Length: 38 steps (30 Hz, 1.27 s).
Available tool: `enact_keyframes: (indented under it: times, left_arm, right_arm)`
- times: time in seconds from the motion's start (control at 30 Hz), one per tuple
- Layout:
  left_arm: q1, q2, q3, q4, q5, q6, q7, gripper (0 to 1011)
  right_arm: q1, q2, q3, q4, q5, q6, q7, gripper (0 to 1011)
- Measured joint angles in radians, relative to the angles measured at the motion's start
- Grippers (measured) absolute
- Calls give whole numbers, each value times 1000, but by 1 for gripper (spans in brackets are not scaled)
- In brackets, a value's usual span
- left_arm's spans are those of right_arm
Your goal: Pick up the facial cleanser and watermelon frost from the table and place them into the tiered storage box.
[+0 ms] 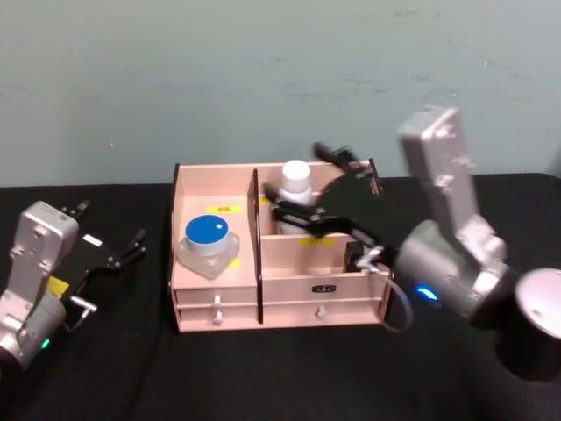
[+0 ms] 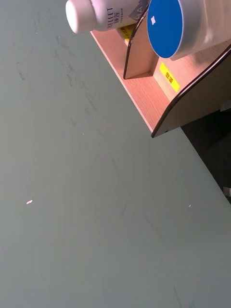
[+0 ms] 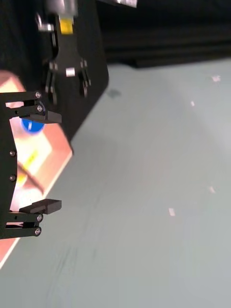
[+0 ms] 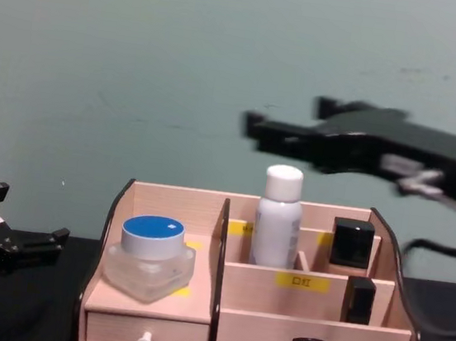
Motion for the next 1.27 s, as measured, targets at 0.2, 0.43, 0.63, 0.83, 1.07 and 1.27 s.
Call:
enact_keyframes:
  times: [0.2,0.43,0.63,0.83,1.07,1.27]
  left_arm:
    - [0,0,0,0,0,0,0,1010]
    - [0,0,0,0,0,0,0,1010]
    - [0,0,0,0,0,0,0,1010]
    - [0,0,0,0,0,0,0,1010]
    - [0,0,0,0,0,0,0,1010]
    - [0,0,0,0,0,0,0,1010]
  right_arm:
    - [-102,41,107,-58,12,-43,-56,1002]
    - [-188,49,207,-37,3,-81,-117,1002]
    - [-230,41,248,23,-28,-105,-152,1002]
    - [-234,35,254,57,-34,-102,-152,1002]
    - [-232,36,251,49,-34,-101,-152,1002]
    - [-231,37,250,45,-34,-101,-151,1002]
